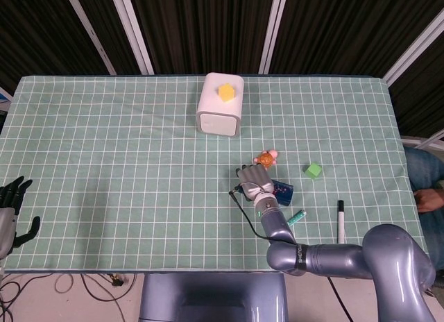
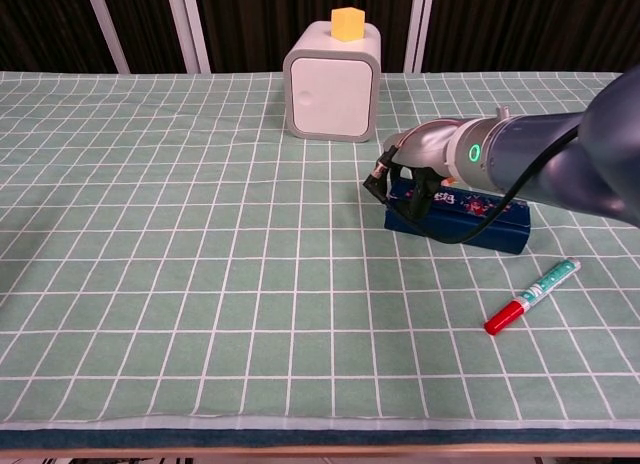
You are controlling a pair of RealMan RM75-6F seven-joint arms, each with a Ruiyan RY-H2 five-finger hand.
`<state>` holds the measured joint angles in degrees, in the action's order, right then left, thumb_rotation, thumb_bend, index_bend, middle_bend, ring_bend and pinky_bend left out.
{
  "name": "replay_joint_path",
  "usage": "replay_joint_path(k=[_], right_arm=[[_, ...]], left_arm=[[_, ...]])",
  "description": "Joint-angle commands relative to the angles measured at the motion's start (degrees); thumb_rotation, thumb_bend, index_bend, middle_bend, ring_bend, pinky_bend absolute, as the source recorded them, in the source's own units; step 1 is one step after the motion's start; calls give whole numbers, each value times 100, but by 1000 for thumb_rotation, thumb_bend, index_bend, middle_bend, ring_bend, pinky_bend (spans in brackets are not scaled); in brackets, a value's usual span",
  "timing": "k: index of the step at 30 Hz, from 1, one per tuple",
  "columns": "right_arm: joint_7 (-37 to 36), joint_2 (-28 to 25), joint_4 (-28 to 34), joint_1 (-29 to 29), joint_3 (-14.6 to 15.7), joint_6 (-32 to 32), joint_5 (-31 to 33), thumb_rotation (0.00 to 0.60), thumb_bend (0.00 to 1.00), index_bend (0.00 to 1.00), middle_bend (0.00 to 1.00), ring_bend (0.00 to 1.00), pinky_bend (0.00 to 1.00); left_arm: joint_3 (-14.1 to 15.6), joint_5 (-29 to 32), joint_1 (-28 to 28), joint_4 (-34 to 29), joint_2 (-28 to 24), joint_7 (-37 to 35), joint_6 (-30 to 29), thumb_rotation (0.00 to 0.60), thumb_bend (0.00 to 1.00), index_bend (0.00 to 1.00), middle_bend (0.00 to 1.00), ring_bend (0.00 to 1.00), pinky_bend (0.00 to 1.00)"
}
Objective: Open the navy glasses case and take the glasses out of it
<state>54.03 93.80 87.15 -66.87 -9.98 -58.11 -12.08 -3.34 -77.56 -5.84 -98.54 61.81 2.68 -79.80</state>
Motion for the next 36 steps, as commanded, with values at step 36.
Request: replay_joint_path(k=[36], right_arm=[[-967,-856,313,-186,80,1759,-169,600,780,301,355,614,393]], left_arm=[[7,52,-10,-66,-44,-82,75,600,438,48,0,0,0]])
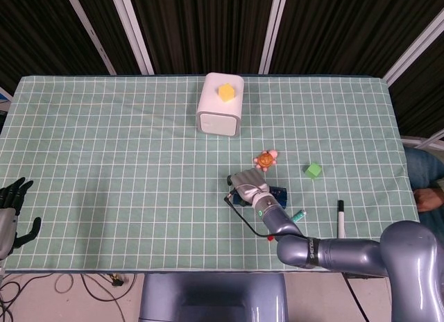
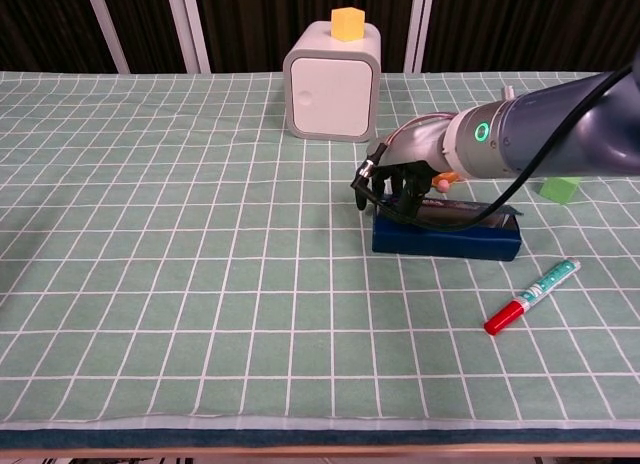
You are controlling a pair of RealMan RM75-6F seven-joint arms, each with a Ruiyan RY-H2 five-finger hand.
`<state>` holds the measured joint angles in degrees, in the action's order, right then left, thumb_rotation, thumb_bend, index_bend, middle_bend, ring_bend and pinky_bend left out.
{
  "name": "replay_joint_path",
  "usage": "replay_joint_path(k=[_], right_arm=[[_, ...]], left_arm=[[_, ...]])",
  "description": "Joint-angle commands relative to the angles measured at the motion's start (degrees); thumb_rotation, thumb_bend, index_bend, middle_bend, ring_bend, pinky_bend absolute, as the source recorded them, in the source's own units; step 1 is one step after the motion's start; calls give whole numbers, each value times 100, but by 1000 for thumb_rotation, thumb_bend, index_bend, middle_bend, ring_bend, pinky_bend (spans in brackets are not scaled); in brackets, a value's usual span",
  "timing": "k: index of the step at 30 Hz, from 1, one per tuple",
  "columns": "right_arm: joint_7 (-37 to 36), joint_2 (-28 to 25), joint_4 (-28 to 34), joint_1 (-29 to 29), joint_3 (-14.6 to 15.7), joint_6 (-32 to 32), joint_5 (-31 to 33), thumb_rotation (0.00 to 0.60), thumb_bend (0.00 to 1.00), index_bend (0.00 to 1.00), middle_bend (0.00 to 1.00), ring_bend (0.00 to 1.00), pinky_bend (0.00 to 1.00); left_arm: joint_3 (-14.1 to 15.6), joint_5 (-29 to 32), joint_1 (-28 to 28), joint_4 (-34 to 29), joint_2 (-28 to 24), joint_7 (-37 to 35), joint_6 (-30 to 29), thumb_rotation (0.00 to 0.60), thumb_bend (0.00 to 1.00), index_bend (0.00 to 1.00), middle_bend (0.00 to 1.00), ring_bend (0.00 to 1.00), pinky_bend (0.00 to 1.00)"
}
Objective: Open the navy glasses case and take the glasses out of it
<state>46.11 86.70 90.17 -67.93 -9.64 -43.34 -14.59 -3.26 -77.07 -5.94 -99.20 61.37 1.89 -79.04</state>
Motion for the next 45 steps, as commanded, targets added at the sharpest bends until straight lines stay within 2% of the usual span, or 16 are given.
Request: replay_joint_path(k=[1,8,14,19,22,24,29,38,45], right_arm=[[-247,-182,8,-95,51,370,88,600,780,302,355,614,393],[-616,-237,-38,-147,165,433,-156,600,770,301,353,604,372],[-686,-249,-52,-290,390,361,-107,600,691,301,321,506,308],[-645,-196,-62,-393,552,100,-97,600,565,301,271,383,255],[-703,-177,-53,-397,573,11,-152,600,442,301,224,301,235],[-787,-154,-54,-368,553,-77,-236,600,403,301,207,270,231],[-983,-15,-129,-176,510,-576,-780,600,397,301,206,267,231],[-875,-287,-10,-61,640,-706,-794,600,395,296,210,269,230],[-1093,-962,814,252,603,-1054,-699,600,259,255,204,257,230]], left_arm=[[-2,4,0,0,0,-2,1,600,438,48,0,0,0],[0,3,1,1,0,-5,-2,600,438,48,0,0,0],[1,6,0,-6,-5,-3,3,600,438,48,0,0,0],[2,6,-1,-8,-8,-6,6,600,438,48,0,0,0],[4,11,-1,-10,-9,-6,12,600,438,48,0,0,0],[6,8,-2,-9,-9,-2,13,600,438,48,0,0,0],[4,14,3,-13,-11,1,3,600,438,48,0,0,0],[-2,0,4,-16,-14,-14,-13,600,438,48,0,0,0],[-10,4,2,-10,-13,-30,-15,600,438,48,0,0,0]])
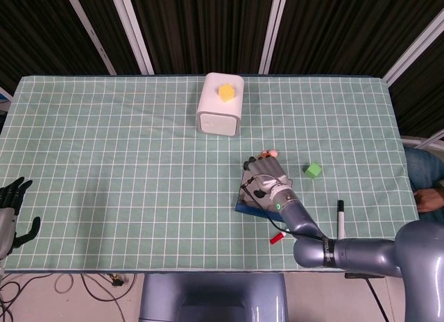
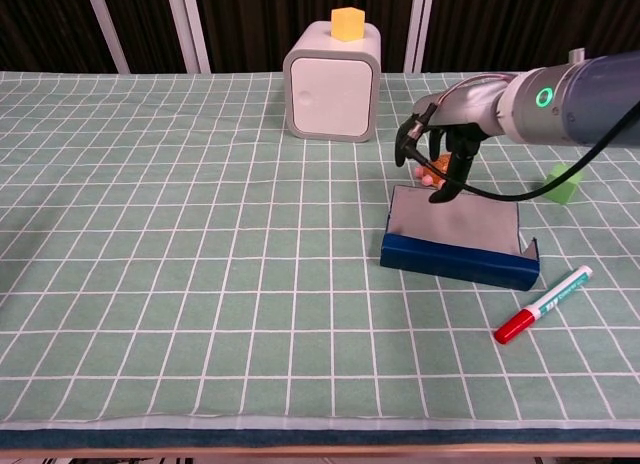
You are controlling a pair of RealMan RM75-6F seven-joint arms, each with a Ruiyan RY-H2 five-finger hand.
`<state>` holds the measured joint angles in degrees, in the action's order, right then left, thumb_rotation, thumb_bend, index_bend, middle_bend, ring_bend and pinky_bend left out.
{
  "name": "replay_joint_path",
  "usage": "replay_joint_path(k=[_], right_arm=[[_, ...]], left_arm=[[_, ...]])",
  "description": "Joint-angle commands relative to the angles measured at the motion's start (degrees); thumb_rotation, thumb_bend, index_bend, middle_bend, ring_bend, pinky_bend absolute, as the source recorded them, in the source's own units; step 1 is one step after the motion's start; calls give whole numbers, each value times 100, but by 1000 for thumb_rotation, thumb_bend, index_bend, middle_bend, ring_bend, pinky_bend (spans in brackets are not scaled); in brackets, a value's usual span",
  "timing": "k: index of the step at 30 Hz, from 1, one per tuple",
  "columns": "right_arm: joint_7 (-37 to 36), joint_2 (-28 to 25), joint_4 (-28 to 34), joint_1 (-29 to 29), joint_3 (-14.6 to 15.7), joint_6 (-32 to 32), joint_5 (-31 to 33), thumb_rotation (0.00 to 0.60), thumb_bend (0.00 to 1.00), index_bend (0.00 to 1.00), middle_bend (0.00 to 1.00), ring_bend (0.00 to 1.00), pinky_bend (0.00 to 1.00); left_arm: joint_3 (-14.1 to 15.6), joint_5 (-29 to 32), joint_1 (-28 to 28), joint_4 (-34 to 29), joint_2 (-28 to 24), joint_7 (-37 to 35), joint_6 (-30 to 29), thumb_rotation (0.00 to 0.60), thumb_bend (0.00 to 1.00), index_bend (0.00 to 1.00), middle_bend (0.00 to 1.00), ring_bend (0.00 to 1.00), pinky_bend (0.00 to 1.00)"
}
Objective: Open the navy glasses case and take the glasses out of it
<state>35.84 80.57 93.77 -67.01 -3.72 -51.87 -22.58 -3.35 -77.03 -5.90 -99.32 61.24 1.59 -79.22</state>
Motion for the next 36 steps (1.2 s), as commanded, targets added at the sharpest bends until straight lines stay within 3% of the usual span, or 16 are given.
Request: replay_joint_path(k=[1,6,13,23,36], right_arm=[[-73,-441,593,201,25,-256,142,600,243,249,200,252,230],[-121,-543,1006,574,235,-890,-105,600,192,226,166,214,230],[-305,-108,956,1197,492,-1586,-710,600,153,210,138,185,230],[-428,225,908,1692,469,-1823,-1267,600,131,203,136,183,230],[-254,80,1163,1880,220,-1639,-1219,600,131,203,136,183,230]], left_arm=[[-1,2,-4,1,2,2,6,600,438,48,0,0,0],[-2,11,-4,-14,1,12,7,600,438,48,0,0,0],[-7,47,-4,-18,14,49,14,600,438,48,0,0,0],[-21,106,-4,-28,8,59,29,600,439,48,0,0,0],[-26,114,0,-40,6,62,22,600,439,48,0,0,0]])
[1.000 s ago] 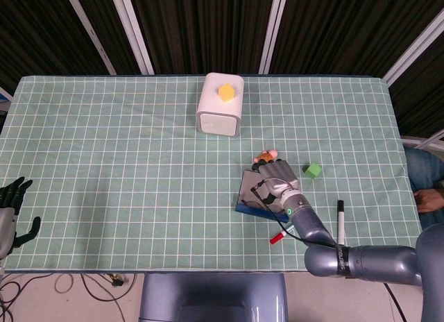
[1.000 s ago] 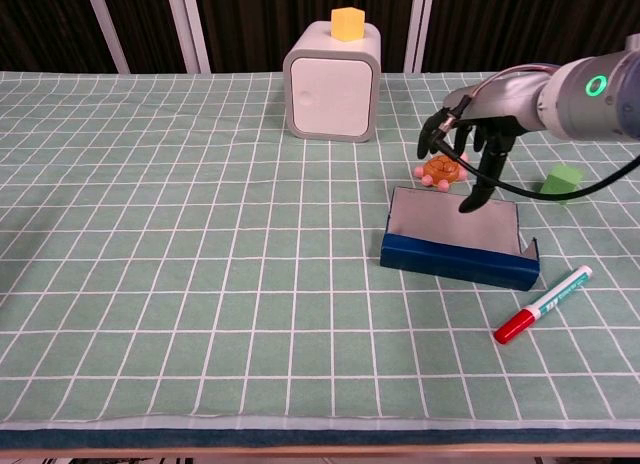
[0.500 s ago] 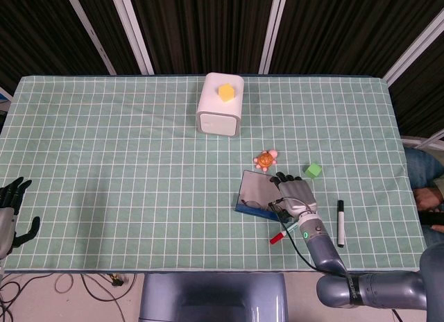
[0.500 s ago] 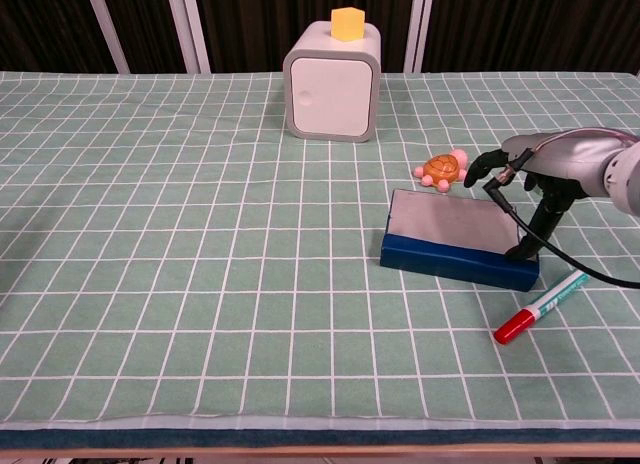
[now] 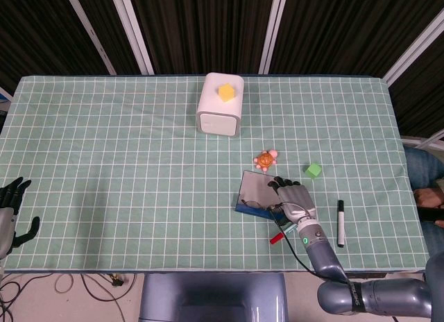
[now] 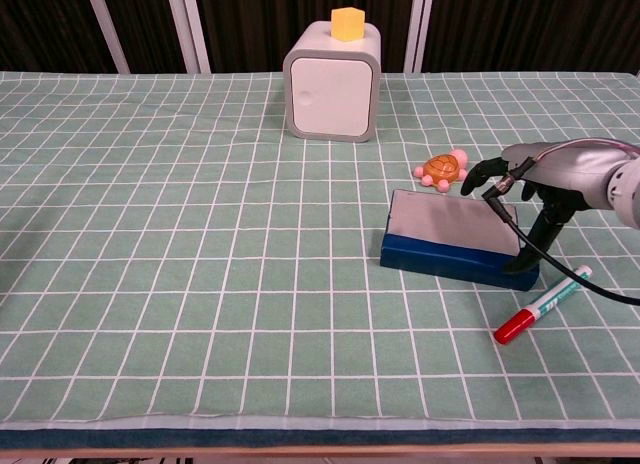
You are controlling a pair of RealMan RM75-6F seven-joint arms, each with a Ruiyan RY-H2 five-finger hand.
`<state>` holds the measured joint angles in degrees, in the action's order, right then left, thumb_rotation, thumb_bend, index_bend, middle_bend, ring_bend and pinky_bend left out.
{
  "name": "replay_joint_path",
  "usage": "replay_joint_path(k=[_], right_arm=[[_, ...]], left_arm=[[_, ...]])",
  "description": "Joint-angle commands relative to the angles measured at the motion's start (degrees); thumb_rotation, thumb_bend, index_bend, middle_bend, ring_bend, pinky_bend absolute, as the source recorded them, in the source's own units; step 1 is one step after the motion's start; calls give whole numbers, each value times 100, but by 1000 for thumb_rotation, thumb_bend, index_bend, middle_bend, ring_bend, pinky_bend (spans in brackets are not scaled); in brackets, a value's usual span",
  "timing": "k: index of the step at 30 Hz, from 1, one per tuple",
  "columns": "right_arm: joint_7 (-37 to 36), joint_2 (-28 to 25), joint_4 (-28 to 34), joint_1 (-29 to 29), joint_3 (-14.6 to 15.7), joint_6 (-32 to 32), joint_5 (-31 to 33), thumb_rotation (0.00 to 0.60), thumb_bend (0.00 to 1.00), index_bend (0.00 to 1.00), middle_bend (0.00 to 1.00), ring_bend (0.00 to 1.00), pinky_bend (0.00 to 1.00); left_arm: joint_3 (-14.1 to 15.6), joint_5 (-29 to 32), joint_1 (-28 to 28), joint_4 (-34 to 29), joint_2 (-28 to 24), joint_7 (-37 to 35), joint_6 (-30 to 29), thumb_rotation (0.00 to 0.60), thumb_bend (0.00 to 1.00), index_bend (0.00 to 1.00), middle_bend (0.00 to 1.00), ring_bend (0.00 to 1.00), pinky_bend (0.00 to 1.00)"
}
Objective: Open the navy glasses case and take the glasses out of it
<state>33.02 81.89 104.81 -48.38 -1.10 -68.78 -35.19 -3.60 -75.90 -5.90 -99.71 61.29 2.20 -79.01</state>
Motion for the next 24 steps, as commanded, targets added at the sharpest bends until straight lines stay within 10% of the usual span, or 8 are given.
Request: replay_joint_path(k=[1,24], right_arm=[[49,-74,89,19,-54,81,52,600,131,203,136,183,230],[225,404,-458,440,-61,-112,-403,600,131,202,137,185,230]], left_arm=[[-4,-1,-2,-4,1,-2,-2,600,439,48,0,0,0],[-9,-34,4,20,7,-15,-34,600,439,48,0,0,0]])
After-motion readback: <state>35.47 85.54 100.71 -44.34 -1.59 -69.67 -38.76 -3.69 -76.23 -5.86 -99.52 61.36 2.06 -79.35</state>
